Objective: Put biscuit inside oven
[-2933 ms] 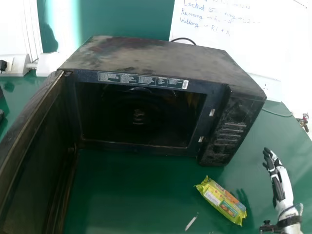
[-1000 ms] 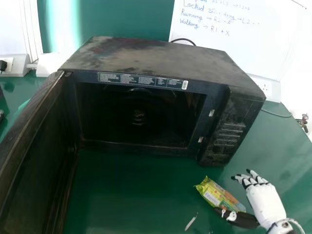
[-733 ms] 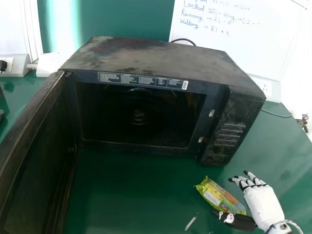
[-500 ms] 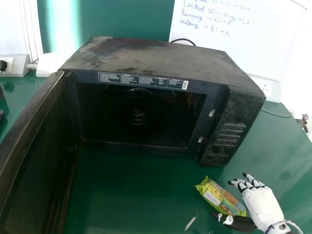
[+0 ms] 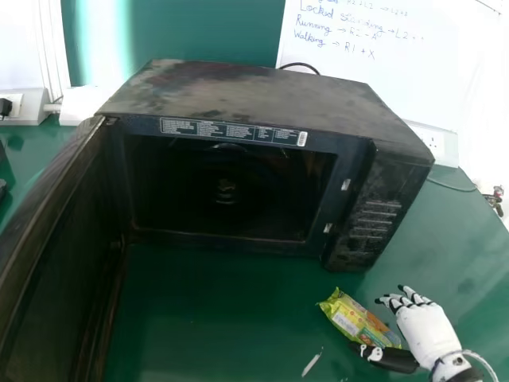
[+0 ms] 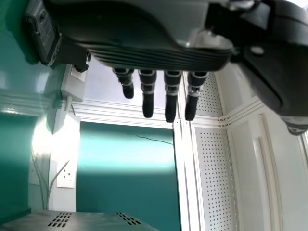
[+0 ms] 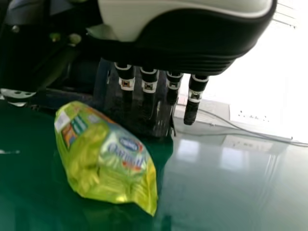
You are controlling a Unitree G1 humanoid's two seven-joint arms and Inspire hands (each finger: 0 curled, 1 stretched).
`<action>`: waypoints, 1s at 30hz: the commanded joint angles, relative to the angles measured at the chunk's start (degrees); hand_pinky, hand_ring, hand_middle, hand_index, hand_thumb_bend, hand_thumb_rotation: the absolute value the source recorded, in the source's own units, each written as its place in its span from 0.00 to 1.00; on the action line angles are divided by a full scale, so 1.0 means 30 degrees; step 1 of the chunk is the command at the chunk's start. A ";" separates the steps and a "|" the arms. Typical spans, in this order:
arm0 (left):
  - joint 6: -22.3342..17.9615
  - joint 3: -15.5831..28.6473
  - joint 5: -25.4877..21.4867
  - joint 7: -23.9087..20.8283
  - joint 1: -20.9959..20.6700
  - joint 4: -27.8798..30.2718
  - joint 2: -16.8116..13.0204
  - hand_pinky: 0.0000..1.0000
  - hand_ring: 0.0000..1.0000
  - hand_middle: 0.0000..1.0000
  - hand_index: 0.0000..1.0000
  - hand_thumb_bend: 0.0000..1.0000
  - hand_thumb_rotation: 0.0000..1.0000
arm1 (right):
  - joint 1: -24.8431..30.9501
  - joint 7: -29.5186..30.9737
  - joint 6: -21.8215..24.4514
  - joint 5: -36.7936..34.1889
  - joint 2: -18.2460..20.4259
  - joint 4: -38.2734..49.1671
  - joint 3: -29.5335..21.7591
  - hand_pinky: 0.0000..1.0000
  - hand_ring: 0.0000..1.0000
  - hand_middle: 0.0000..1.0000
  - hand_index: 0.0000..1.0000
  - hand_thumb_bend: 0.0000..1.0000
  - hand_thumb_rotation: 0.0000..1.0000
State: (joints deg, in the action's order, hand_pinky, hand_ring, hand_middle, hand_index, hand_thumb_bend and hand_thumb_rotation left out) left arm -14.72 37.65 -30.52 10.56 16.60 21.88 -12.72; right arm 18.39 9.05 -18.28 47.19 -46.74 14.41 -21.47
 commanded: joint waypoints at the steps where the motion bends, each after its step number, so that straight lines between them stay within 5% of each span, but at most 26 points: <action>1: -0.0202 0.0182 -0.0032 -0.0034 0.0233 0.0199 0.0103 1.00 0.91 0.91 0.91 1.00 1.00 | -0.0252 -0.0496 -0.0122 0.0180 -0.0312 -0.0592 0.0345 0.83 0.87 0.90 0.87 0.97 0.57; 21: -0.0293 0.0160 0.0254 -0.0131 0.0492 0.0575 0.0278 0.99 0.91 0.91 0.90 1.00 1.00 | -0.2408 -0.1536 0.0995 0.2041 -0.1671 -0.3128 0.2814 0.88 0.90 0.93 0.90 0.94 0.61; 30: -0.0290 0.0053 0.0415 -0.0213 0.0598 0.0821 0.0386 0.99 0.91 0.91 0.90 1.00 1.00 | -0.2499 -0.0341 0.2194 0.2547 -0.1998 -0.2078 0.3584 0.89 0.90 0.92 0.89 0.93 0.62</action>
State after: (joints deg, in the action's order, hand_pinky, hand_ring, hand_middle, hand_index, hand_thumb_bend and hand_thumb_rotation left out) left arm -15.11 37.63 -29.72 10.20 17.69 23.52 -11.77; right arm 10.32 7.08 -12.32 54.79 -51.93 6.79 -11.18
